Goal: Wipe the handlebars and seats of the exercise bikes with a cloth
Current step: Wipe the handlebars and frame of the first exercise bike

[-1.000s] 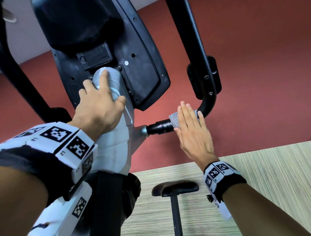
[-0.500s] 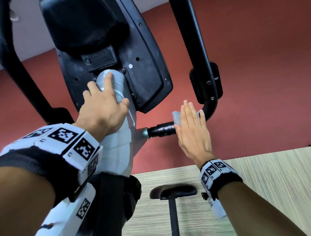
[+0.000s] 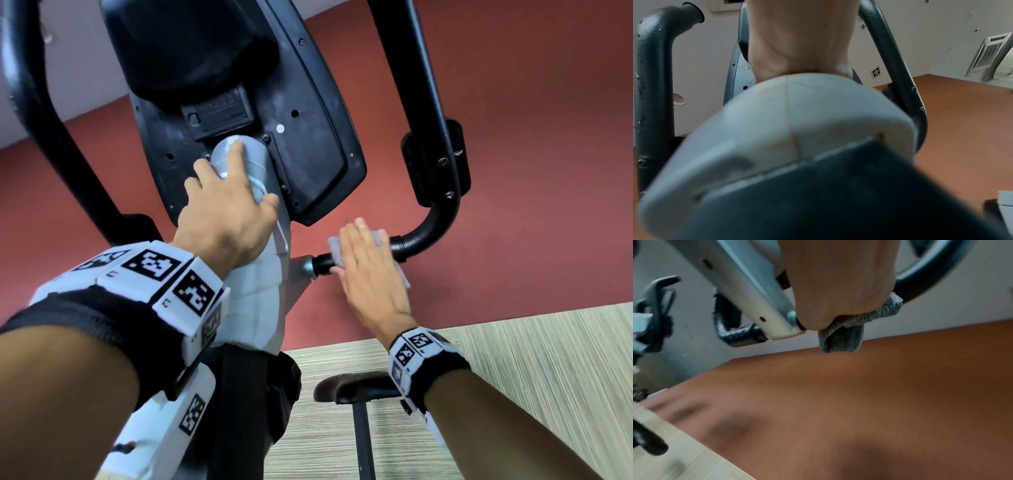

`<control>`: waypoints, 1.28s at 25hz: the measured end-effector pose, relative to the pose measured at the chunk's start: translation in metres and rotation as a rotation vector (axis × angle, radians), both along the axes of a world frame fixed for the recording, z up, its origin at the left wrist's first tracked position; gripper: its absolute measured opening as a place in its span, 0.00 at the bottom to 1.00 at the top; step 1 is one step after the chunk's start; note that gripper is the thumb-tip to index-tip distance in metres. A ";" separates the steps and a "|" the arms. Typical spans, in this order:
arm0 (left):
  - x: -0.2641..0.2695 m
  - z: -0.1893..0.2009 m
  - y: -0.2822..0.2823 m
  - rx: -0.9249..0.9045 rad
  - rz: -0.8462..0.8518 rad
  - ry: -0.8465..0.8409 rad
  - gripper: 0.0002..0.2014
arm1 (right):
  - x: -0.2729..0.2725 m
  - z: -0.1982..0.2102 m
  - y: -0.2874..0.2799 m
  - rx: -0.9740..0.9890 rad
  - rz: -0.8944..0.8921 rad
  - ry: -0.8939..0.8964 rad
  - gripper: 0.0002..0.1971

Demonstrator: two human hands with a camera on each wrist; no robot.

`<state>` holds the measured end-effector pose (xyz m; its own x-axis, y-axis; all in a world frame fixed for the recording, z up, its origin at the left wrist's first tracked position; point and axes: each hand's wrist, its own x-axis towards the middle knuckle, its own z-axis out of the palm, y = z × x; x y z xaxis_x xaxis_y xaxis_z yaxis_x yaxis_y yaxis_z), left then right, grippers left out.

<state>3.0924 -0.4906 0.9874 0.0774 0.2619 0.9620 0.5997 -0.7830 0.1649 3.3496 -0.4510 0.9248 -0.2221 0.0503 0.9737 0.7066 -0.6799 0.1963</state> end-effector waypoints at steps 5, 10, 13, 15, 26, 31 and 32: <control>0.000 0.000 0.000 0.003 0.006 -0.002 0.36 | -0.009 0.007 0.022 -0.112 0.048 -0.188 0.30; -0.002 -0.001 -0.002 -0.013 0.001 0.001 0.36 | 0.010 0.005 0.005 -0.172 -0.033 -0.305 0.29; -0.001 -0.001 -0.001 -0.012 0.001 -0.001 0.37 | -0.007 0.016 0.021 -0.129 0.045 -0.245 0.28; -0.001 -0.001 -0.001 -0.015 0.002 0.006 0.37 | 0.001 0.011 0.013 -0.198 0.006 -0.302 0.29; 0.000 0.000 -0.001 -0.006 0.003 -0.003 0.37 | 0.017 0.008 -0.006 -0.284 -0.067 -0.351 0.33; -0.003 -0.001 0.001 -0.021 -0.012 0.018 0.37 | 0.044 0.007 -0.032 -0.289 -0.131 -0.438 0.44; -0.003 -0.001 0.001 -0.019 -0.012 0.018 0.37 | 0.051 0.006 -0.040 -0.283 -0.150 -0.428 0.44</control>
